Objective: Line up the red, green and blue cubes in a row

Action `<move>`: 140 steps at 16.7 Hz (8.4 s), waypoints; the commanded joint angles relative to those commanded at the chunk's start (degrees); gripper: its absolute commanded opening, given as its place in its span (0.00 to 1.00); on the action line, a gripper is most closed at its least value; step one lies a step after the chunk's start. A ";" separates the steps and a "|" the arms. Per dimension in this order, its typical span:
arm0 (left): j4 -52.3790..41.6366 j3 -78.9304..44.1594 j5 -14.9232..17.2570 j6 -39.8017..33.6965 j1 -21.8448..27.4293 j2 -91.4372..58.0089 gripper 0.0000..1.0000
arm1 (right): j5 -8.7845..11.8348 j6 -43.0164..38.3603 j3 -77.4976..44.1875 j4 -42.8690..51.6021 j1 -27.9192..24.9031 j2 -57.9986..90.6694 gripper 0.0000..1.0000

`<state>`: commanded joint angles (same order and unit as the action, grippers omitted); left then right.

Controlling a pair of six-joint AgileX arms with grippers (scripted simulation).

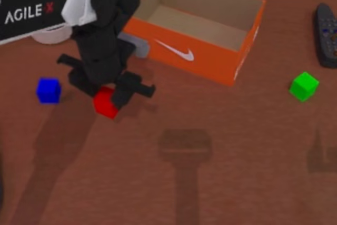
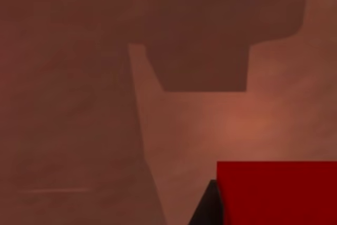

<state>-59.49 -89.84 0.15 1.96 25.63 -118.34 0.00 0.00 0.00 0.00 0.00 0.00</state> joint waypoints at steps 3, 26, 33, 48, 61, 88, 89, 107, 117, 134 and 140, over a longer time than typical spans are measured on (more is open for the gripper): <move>0.05 2.38 -0.24 -5.76 2.31 2.24 0.00 | 0.00 0.00 0.00 0.00 0.00 0.00 1.00; 9.84 25.25 -1.59 -43.82 16.09 15.14 0.00 | 0.00 0.00 0.00 0.00 0.00 0.00 1.00; 17.07 29.73 -1.59 -43.65 16.42 12.34 0.00 | 0.00 0.00 0.00 0.00 0.00 0.00 1.00; 17.07 29.73 -1.59 -43.65 16.42 12.34 1.00 | 0.00 0.00 0.00 0.00 0.00 0.00 1.00; 10.04 25.60 -1.63 -44.25 15.97 15.03 1.00 | 0.00 0.00 0.00 0.00 0.00 0.00 1.00; 37.92 71.12 -2.35 -25.21 -14.97 87.83 1.00 | -0.31 20.65 -74.38 47.71 -4.54 88.60 1.00; 40.50 74.10 -2.22 -22.68 -16.69 91.93 1.00 | -0.35 22.04 -79.22 50.99 -4.84 94.76 1.00; 59.49 89.84 -0.15 -1.96 -26.78 118.34 1.00 | -0.25 31.38 -113.19 70.35 -6.72 132.95 1.00; 59.49 89.84 -0.15 -1.96 -26.78 118.34 1.00 | -0.29 31.20 -103.45 56.22 -6.97 137.23 1.00; 59.49 89.84 -0.15 -1.96 -26.78 118.34 1.00 | -0.29 31.20 -103.45 56.22 -6.97 137.23 0.00; 59.49 89.84 -0.15 -1.96 -26.78 118.34 1.00 | 0.02 30.87 -103.49 56.68 -6.87 136.24 0.00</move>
<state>0.00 0.00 0.00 0.00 -1.15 0.00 0.02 30.87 -103.49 56.68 -6.87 136.24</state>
